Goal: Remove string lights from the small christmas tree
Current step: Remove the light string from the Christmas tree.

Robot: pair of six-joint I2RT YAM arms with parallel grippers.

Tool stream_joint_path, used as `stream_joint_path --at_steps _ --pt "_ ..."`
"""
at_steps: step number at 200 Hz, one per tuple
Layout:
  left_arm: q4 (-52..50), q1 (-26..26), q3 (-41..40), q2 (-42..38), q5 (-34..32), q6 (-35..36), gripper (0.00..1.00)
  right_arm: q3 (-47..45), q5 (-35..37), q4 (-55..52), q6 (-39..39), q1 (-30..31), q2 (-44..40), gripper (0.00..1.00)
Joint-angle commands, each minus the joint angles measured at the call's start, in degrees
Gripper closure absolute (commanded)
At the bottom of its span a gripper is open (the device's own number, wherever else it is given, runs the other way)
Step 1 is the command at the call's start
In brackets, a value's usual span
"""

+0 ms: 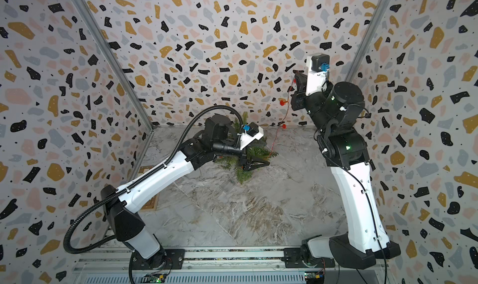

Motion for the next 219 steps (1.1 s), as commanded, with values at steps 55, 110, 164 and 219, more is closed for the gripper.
stream_joint_path --at_steps 55,110,164,219 --pt "4.08 -1.49 2.93 4.38 -9.32 -0.24 0.09 -0.68 -4.75 2.89 3.26 0.12 -4.20 1.00" --pt "1.07 -2.16 6.96 8.22 -7.57 0.50 0.14 0.59 -6.27 3.07 3.60 0.17 -4.39 1.00" --pt "-0.87 -3.27 9.90 10.52 -9.36 1.44 0.24 -0.23 -6.27 3.16 3.38 0.12 -5.31 1.00" --pt "-1.00 -4.20 9.13 8.32 -12.72 1.72 0.50 -1.78 -6.58 4.00 3.76 0.14 -5.79 1.00"
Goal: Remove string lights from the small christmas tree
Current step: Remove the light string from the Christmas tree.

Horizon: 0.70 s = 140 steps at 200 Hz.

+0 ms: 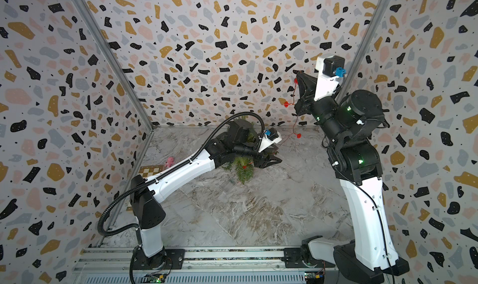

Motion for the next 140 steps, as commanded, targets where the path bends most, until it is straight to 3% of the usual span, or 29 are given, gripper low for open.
stream_joint_path --at_steps 1,33,83,140 --pt "0.99 -0.51 1.04 -2.51 -1.89 0.50 0.51 -0.18 -0.59 2.18 0.77 0.17 -1.22 1.00" --pt "0.82 -1.04 1.28 -3.41 -3.20 0.27 0.71 -1.34 -0.96 2.79 1.21 0.10 -1.62 1.00" --pt "1.45 -1.40 0.87 -5.56 -3.47 -0.57 0.90 -4.52 -1.20 4.13 1.74 0.19 -2.82 1.00" --pt "1.34 -1.46 1.02 -5.77 -3.51 -0.74 1.00 -5.37 -1.11 4.65 1.93 0.17 -2.96 1.00"
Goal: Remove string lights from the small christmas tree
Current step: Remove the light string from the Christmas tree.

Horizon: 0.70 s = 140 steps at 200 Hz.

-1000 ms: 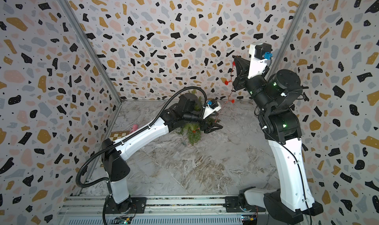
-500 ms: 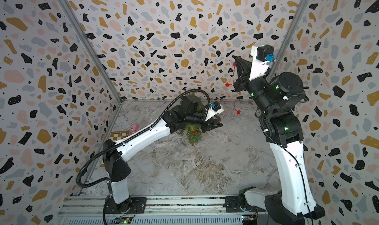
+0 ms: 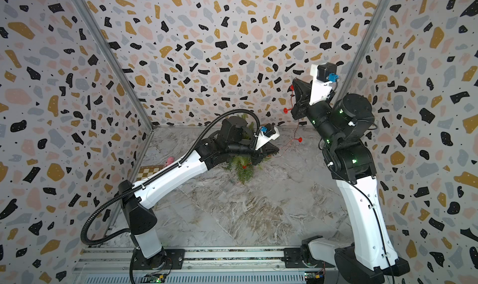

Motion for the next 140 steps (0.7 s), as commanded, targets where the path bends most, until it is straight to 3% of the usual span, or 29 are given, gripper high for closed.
stream_joint_path --at_steps 1,84,118,140 --pt "1.25 -0.40 1.06 -0.67 -0.25 -0.29 1.00 0.40 -0.66 2.74 0.75 0.18 -1.57 1.00" --pt "1.33 -0.67 0.59 -3.28 -5.94 1.19 1.00 -5.78 1.21 2.41 0.79 0.14 -5.23 1.00" --pt "0.96 -0.54 0.96 -3.04 -6.45 1.95 1.00 -15.05 6.03 2.66 3.27 0.09 -11.02 1.00" --pt "-0.07 -0.67 1.47 -3.02 -7.83 3.25 1.00 -21.22 9.51 2.09 6.23 0.04 -14.80 0.94"
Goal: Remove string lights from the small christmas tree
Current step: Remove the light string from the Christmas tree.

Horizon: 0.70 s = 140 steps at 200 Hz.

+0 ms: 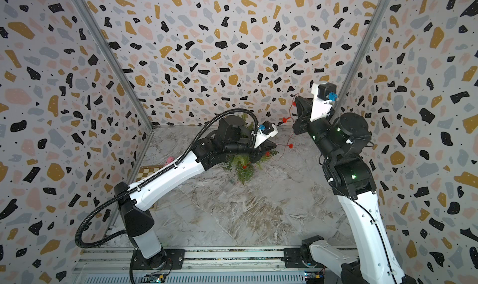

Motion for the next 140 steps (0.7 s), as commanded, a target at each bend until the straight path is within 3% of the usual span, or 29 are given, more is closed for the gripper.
stream_joint_path --at_steps 1,63,86,140 --pt "0.06 -0.32 1.46 -1.51 -1.88 2.02 1.00 -4.68 5.14 0.64 3.98 0.12 -4.26 0.93" --pt "1.51 -0.21 1.19 -2.66 -2.60 3.08 1.00 -20.83 21.27 -1.21 8.36 -0.24 -13.60 0.88" --pt "1.26 -0.17 1.79 -2.57 -2.38 3.46 1.00 -25.22 23.30 -2.26 9.49 -0.34 -15.15 0.68" --pt "0.02 -0.20 2.16 -2.14 -0.46 4.70 1.00 -34.73 21.73 -3.16 12.39 -0.68 -18.14 0.38"
